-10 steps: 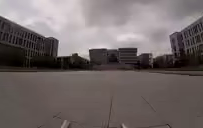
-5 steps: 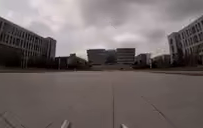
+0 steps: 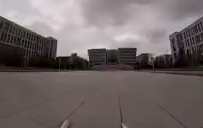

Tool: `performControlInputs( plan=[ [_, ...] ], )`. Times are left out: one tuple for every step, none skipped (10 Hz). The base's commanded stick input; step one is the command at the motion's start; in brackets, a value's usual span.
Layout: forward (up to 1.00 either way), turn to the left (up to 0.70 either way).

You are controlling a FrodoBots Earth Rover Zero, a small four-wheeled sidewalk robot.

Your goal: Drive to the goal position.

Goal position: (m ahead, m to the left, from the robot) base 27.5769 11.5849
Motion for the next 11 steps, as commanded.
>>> performControlInputs(
  plan=[
    [1.00, 0.00],
    [1.00, 0.00],
    [1.00, -0.13],
    [1.00, -0.30],
    [1.00, 0.00],
    [1.00, 0.00],
    [1.00, -0.18],
    [1.00, -0.15],
    [1.00, -0.22],
    [1.00, -0.24],
    [1.00, -0.13]
  ],
)
